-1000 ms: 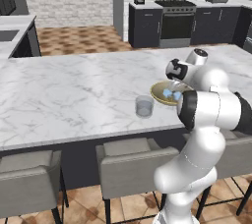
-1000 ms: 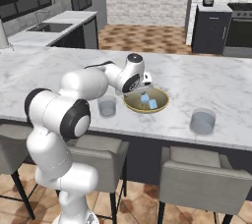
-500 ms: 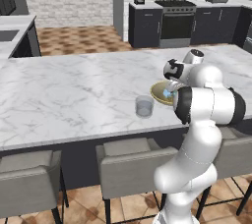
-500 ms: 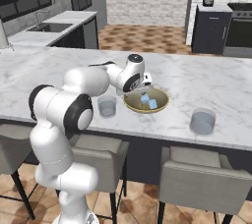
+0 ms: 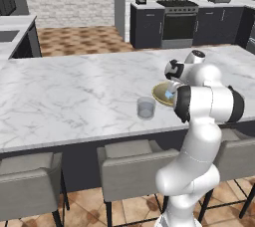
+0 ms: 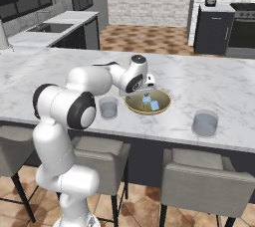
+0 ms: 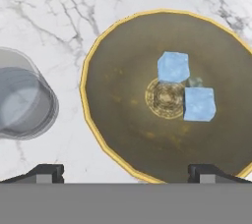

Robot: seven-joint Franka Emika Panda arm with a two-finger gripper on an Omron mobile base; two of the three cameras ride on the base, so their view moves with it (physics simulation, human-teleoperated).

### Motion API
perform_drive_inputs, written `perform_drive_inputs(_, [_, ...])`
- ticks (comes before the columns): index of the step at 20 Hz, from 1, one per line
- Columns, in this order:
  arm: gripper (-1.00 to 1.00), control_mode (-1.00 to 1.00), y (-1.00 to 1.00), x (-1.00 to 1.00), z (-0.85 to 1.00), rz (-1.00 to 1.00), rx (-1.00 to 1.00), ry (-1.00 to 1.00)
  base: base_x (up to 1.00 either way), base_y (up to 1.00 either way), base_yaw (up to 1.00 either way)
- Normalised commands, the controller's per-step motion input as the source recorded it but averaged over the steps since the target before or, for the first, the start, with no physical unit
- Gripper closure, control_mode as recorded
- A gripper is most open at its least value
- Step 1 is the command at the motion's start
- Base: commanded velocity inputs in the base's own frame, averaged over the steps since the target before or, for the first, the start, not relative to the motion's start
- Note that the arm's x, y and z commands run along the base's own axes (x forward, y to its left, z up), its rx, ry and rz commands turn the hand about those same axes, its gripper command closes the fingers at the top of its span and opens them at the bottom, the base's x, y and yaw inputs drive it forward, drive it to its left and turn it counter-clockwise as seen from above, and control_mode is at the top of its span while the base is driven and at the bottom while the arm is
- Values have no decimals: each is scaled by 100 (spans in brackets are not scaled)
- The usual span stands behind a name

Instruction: There are four ice cubes in the ice bowl. Place two ice cubes in each glass of water.

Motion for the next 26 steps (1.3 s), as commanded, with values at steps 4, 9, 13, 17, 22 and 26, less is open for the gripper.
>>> perform_drive_inputs(4, [-100,-100,0,11,-12,0,0,0,0,0,0])
perform_drive_inputs(9, [-100,-100,-3,11,-10,0,0,0,0,0,0])
perform_drive_inputs(13, [-100,-100,-8,9,-6,0,0,0,0,0,0])
perform_drive_inputs(17, [-100,-100,-8,7,-6,0,0,0,0,0,0])
perform_drive_inputs(22, [-100,-100,-3,8,-7,0,0,0,0,0,0])
perform_drive_inputs(26, [-100,-100,0,12,-12,0,0,0,0,0,0])
